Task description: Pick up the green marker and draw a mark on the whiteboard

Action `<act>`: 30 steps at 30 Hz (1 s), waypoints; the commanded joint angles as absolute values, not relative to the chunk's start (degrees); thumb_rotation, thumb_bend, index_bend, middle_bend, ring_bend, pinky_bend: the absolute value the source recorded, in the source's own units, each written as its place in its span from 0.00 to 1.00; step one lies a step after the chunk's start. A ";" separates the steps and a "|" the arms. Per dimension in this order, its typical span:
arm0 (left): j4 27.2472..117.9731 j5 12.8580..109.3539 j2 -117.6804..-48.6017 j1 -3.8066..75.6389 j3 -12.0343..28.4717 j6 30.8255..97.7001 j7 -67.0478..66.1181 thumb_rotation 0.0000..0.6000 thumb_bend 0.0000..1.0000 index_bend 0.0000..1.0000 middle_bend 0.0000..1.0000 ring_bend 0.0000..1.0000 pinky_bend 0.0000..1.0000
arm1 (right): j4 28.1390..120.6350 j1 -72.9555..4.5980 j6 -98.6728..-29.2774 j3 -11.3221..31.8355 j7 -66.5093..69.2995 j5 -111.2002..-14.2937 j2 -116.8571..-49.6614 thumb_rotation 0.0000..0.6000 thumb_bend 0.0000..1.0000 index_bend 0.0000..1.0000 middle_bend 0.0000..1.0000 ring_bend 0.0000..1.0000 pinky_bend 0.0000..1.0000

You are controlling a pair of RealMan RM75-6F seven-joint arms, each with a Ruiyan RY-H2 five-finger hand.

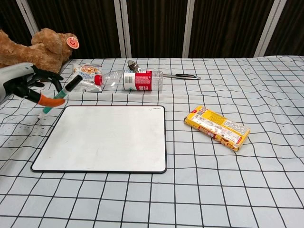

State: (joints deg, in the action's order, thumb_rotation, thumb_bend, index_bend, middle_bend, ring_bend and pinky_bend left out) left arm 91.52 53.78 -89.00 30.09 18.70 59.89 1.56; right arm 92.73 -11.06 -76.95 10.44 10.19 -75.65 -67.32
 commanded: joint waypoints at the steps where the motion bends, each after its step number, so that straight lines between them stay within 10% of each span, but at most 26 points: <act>1: 92.11 60.05 -91.77 30.64 21.03 56.62 11.76 1.00 0.49 0.73 0.15 0.00 0.00 | 92.72 -11.04 -76.88 10.49 10.40 -75.51 -67.28 1.00 0.21 0.00 0.00 0.00 0.00; 30: 75.83 67.03 -106.23 37.27 19.28 51.81 24.41 1.00 0.44 0.75 0.15 0.00 0.02 | 92.61 -11.14 -75.91 10.95 11.74 -74.34 -66.97 1.00 0.21 0.00 0.00 0.00 0.00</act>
